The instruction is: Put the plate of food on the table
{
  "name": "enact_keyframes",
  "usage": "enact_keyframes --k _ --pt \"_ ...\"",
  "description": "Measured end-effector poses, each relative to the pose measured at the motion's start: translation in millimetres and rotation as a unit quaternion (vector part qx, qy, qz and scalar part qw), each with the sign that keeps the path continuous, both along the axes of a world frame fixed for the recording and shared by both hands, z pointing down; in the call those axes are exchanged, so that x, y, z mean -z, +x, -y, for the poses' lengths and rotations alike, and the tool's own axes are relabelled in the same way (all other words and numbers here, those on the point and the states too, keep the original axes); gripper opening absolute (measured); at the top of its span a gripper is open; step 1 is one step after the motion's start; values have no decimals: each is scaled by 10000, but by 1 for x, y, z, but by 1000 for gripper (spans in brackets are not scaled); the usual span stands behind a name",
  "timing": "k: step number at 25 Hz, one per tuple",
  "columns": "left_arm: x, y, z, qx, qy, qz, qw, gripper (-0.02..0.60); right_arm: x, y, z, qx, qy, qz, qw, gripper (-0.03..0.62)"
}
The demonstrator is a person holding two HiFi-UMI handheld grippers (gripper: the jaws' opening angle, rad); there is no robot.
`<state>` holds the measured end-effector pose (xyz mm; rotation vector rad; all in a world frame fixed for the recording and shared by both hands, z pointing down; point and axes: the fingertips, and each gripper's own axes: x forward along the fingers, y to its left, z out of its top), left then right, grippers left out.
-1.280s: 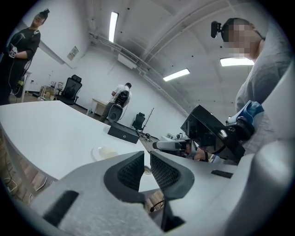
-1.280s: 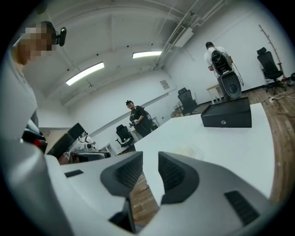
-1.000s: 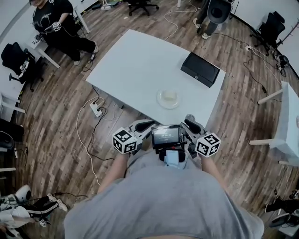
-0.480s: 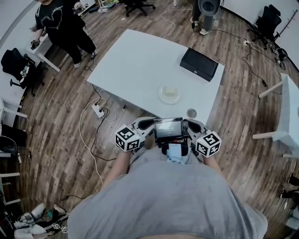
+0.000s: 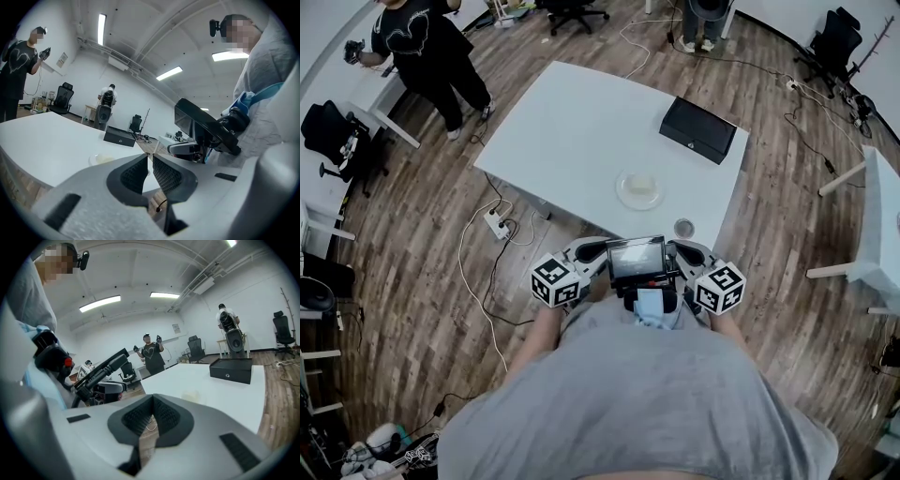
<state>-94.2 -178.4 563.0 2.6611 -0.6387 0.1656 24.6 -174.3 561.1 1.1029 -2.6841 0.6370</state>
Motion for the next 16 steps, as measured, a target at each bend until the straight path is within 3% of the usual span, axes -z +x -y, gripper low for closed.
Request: enact_keyframes --k 16 --pt "-7 9 9 -111 -111 -39 9999 32 -4 10 5 -190 -121 23 9997 29"
